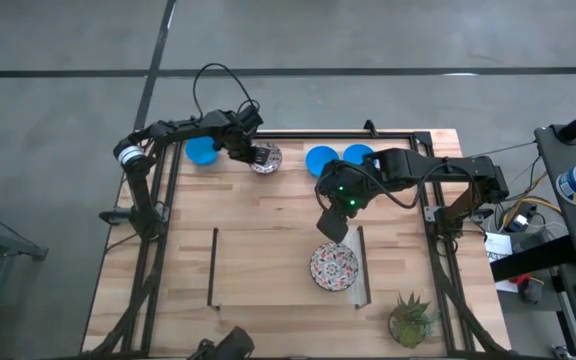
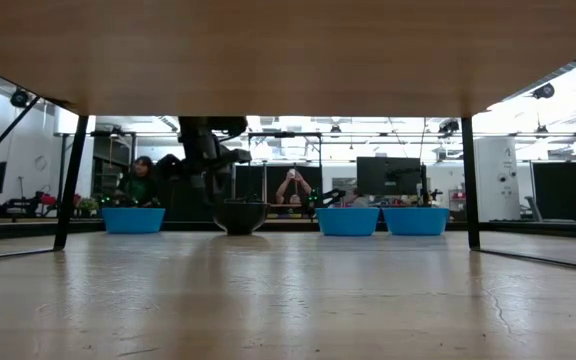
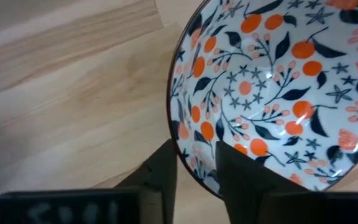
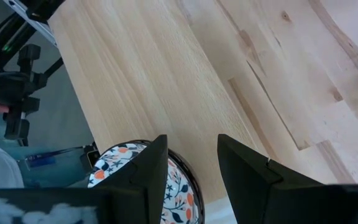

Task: Pick & Place Mini bowls
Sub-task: Stack the white patterned bowl on top of the other white patterned bowls on the shelf

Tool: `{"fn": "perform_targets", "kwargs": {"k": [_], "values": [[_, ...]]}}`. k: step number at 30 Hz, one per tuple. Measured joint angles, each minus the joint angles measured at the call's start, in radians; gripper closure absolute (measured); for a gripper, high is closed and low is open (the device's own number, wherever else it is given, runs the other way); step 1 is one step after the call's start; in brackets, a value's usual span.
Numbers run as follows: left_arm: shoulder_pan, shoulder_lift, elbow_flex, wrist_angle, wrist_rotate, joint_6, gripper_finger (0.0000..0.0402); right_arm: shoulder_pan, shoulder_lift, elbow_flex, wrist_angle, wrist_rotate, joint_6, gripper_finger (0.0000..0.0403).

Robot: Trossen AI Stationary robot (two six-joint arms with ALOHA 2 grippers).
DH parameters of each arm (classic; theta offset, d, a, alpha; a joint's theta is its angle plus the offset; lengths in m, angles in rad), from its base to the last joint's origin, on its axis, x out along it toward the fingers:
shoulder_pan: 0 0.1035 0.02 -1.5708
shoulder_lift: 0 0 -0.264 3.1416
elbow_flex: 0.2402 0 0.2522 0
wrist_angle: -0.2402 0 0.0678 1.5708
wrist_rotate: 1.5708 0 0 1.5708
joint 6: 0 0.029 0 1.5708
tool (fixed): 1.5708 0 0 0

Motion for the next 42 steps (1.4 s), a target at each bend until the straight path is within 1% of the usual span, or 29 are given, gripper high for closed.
{"fn": "perform_targets", "kwargs": {"k": [7,9,18,20,27,34,42], "values": [[0.002,-0.001,0.0,0.004,0.01,0.007,0.0383,0.0,0.0,0.0,0.0,0.0,0.0,0.0266],[0.002,-0.004,0.003,0.011,0.025,0.012,0.0392,0.0,0.0,0.0,0.0,0.0,0.0,0.0266],[0.002,-0.018,0.004,0.018,0.067,0.013,0.0398,0.0,0.0,0.0,-0.001,0.003,0.0,0.0266],[0.0,-0.029,0.004,0.02,0.062,0.013,0.0399,0.0,0.0,0.0,-0.001,0.01,0.005,0.0266],[0.0,-0.108,0.003,0.036,0.056,0.012,0.04,-0.001,-0.001,0.0,-0.002,0.1,0.032,0.0271],[-0.003,-0.185,0.003,0.036,0.062,0.008,0.0401,-0.012,-0.004,0.0,-0.002,0.147,0.039,0.0284],[-0.028,-0.279,0.003,0.05,0.059,-0.01,0.0401,-0.029,-0.005,0.0,0.0,0.216,0.031,0.0286]]}}
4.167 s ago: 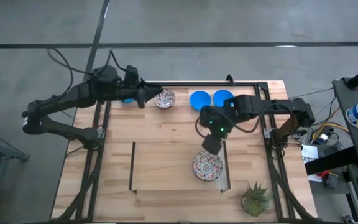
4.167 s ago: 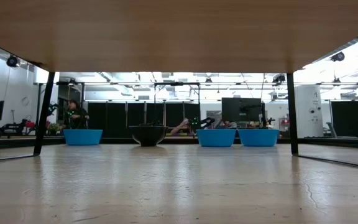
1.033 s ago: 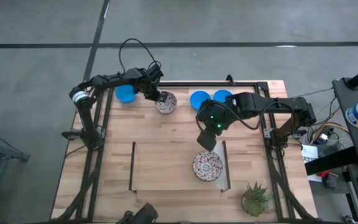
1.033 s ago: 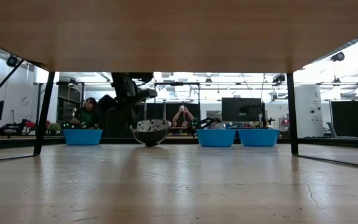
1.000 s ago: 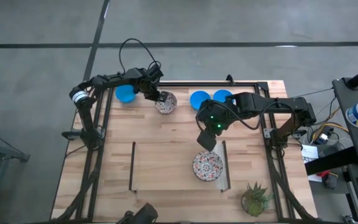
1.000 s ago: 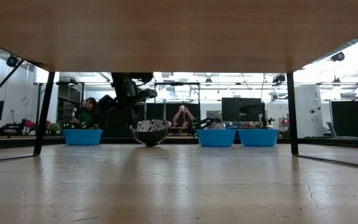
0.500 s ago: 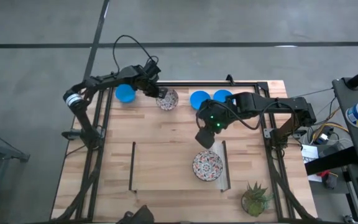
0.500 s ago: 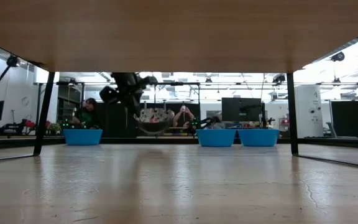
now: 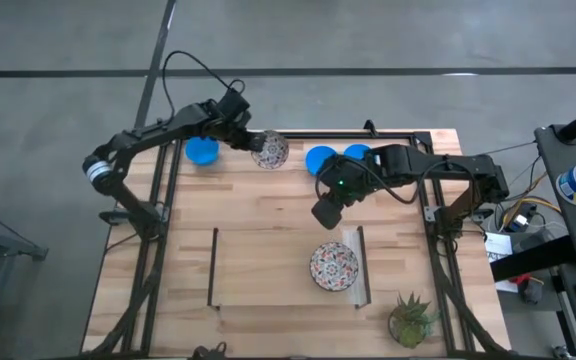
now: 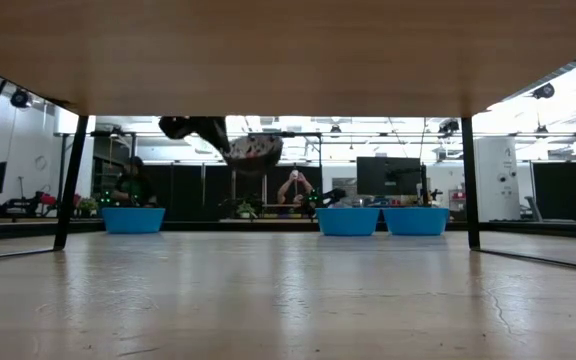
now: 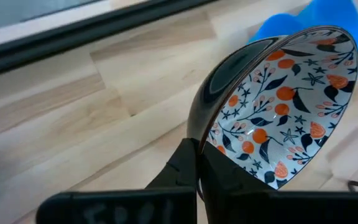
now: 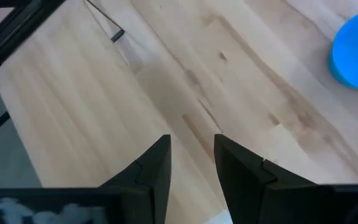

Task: Pick & Place Mini bowls
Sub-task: Stack the white patterned bowl on top of the other white patterned bowls on the shelf

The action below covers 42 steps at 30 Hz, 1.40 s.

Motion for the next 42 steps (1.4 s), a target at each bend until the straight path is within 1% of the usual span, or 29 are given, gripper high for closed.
{"fn": "perform_targets", "kwargs": {"k": [4,8,11,14,18,23,26,29,32,36,38,42], "values": [[-0.026,-0.057,0.0,0.006,-0.025,-0.003,0.0401,-0.004,0.005,0.0,0.0,0.015,-0.02,0.0286],[-0.059,-0.116,0.0,0.005,-0.097,-0.007,0.0401,-0.012,0.011,0.0,0.025,0.038,-0.024,0.0285],[-0.09,-0.158,0.0,0.006,-0.146,-0.007,0.0401,-0.014,0.012,-0.002,0.053,0.115,-0.02,0.0284],[-0.124,-0.197,0.0,0.006,-0.202,-0.01,0.0401,-0.014,0.012,-0.002,0.101,0.196,-0.045,0.0276],[-0.17,-0.242,0.0,0.009,-0.279,-0.023,0.0401,-0.018,0.012,-0.002,0.192,0.252,-0.088,0.0247],[-0.221,-0.283,0.0,0.012,-0.379,-0.03,0.0401,-0.021,0.012,-0.002,0.269,0.309,-0.141,0.0193],[-0.248,-0.303,0.0,0.012,-0.429,-0.033,0.0401,-0.024,0.012,-0.002,0.288,0.409,-0.165,0.0164],[-0.275,-0.32,0.0,0.03,-0.475,-0.047,0.0401,-0.025,0.012,-0.002,0.322,0.531,-0.211,0.0148],[-0.305,-0.332,0.0,0.067,-0.499,-0.048,0.0401,-0.028,0.012,-0.002,0.391,0.592,-0.268,0.0146],[-0.349,-0.342,0.0,0.142,-0.539,-0.026,0.0401,-0.034,0.012,-0.002,0.49,0.596,-0.34,0.0153],[-0.372,-0.344,0.0,0.171,-0.571,-0.007,0.0401,-0.035,0.012,-0.002,0.519,0.614,-0.362,0.0158],[-0.418,-0.346,0.0,0.215,-0.649,0.042,0.0401,-0.037,0.013,-0.003,0.557,0.693,-0.409,0.0167]]}}
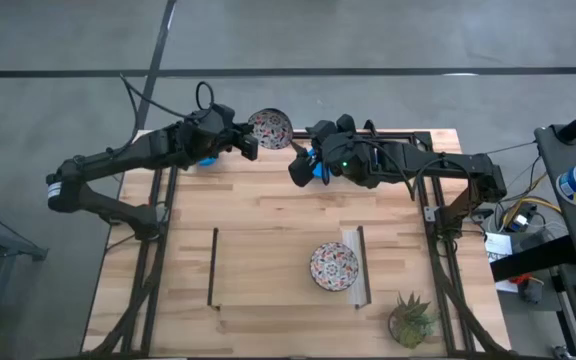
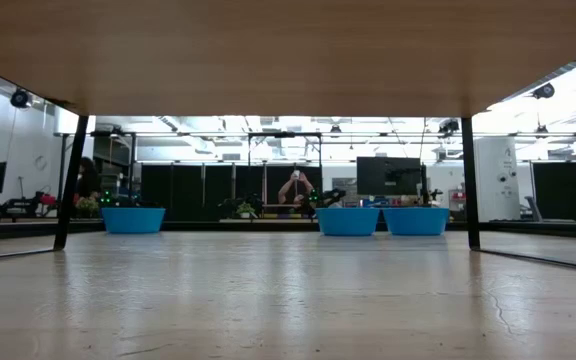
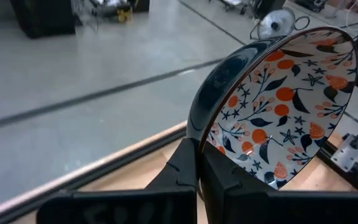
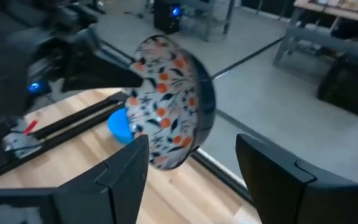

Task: Pick & Place Mini bowls
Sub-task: Stack the white patterned bowl on top of the other white patterned bowls on the shelf

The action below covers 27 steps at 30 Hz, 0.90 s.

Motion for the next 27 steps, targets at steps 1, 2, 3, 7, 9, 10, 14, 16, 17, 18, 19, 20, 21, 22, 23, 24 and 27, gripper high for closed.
{"fn": "perform_targets", "kwargs": {"k": [1,2,3,7,9,10,14,16,17,18,19,20,21,22,23,24,27], "values": [[-0.01,-0.001,0.0,0.009,-0.017,0.011,0.0401,-0.003,0.0,0.0,0.008,0.005,-0.009,0.0168],[-0.019,-0.002,0.0,0.018,-0.025,0.018,0.0401,-0.006,0.0,0.0,0.017,0.006,-0.019,0.017],[-0.026,-0.002,0.0,0.028,-0.031,0.023,0.0401,-0.008,0.0,0.0,0.024,0.007,-0.024,0.0171],[-0.057,-0.004,0.0,0.058,-0.05,0.039,0.0401,-0.019,0.0,0.0,0.024,0.008,-0.027,0.0172],[-0.069,-0.004,0.0,0.078,-0.052,0.044,0.0401,-0.028,0.0,0.0,0.025,0.008,-0.027,0.0172],[-0.074,-0.004,0.0,0.085,-0.052,0.04,0.0401,-0.033,0.0,0.0,0.025,0.008,-0.027,0.0172],[-0.09,-0.004,0.001,0.09,-0.055,0.031,0.0401,-0.048,0.0,0.0,0.026,0.007,-0.026,0.0172],[-0.097,-0.004,0.002,0.096,-0.059,0.031,0.0401,-0.052,0.001,0.0,0.027,0.007,-0.028,0.0172],[-0.098,-0.004,0.002,0.102,-0.059,0.031,0.0401,-0.054,0.001,0.0,0.028,0.006,-0.028,0.0172],[-0.1,-0.004,0.002,0.106,-0.058,0.029,0.0401,-0.057,0.001,0.0,0.029,0.005,-0.028,0.0172],[-0.102,-0.004,0.002,0.106,-0.058,0.022,0.0401,-0.058,0.001,0.0,0.03,0.004,-0.028,0.0172],[-0.102,-0.004,0.002,0.106,-0.059,0.021,0.0401,-0.059,0.001,0.0,0.03,0.004,-0.029,0.0172],[-0.102,-0.004,0.002,0.107,-0.058,0.019,0.0401,-0.06,0.001,0.0,0.031,0.004,-0.031,0.0172],[-0.103,-0.004,0.002,0.111,-0.058,0.018,0.0401,-0.061,0.001,0.0,0.033,0.004,-0.033,0.0172],[-0.105,-0.004,0.002,0.115,-0.058,0.018,0.0401,-0.062,0.001,0.0,0.036,0.004,-0.034,0.0172],[-0.107,-0.004,0.002,0.122,-0.058,0.02,0.0401,-0.063,0.001,0.0,0.039,0.004,-0.034,0.0172],[-0.111,-0.004,0.002,0.148,-0.055,0.042,0.0401,-0.064,0.001,-0.001,0.055,0.002,-0.068,0.0172]]}}
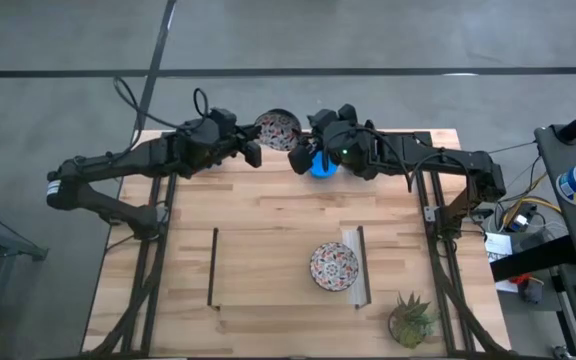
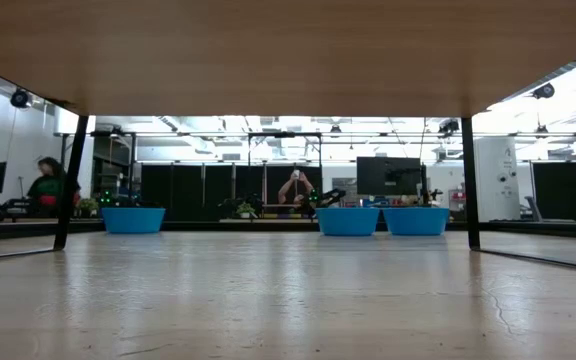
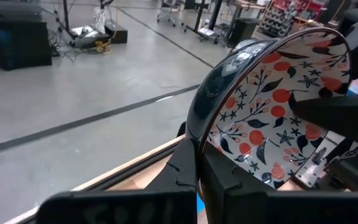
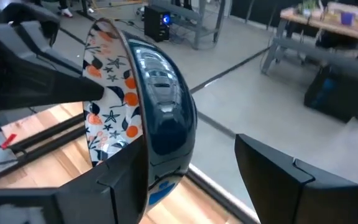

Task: Pick & Place Mini bowls
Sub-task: Stack the white patterned bowl on top of the other white patterned bowls on the shelf

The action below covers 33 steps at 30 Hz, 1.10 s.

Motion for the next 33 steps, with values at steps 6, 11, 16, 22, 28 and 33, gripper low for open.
{"fn": "perform_targets", "kwargs": {"k": [6,11,16,22,28,33], "values": [[0.0,0.0,0.001,0.009,0.004,0.022,0.0401,0.001,0.0,-0.003,0.021,-0.001,-0.107,0.0172],[0.0,0.0,0.002,0.009,0.004,0.025,0.0401,-0.002,0.0,-0.003,0.024,-0.001,-0.087,0.0173],[0.0,0.0,0.002,0.01,-0.012,0.024,0.0401,-0.002,0.0,-0.003,0.034,0.001,-0.085,0.0188],[0.0,0.0,0.002,0.01,-0.013,0.024,0.0401,-0.002,0.001,-0.003,0.044,-0.012,-0.085,0.0253],[-0.002,0.0,0.002,0.042,0.013,0.07,0.0397,-0.006,0.001,-0.003,0.062,-0.022,-0.08,0.0356],[-0.002,-0.003,0.002,0.087,0.1,0.133,0.0353,-0.019,-0.002,-0.003,0.057,-0.02,-0.082,0.0387]]}}
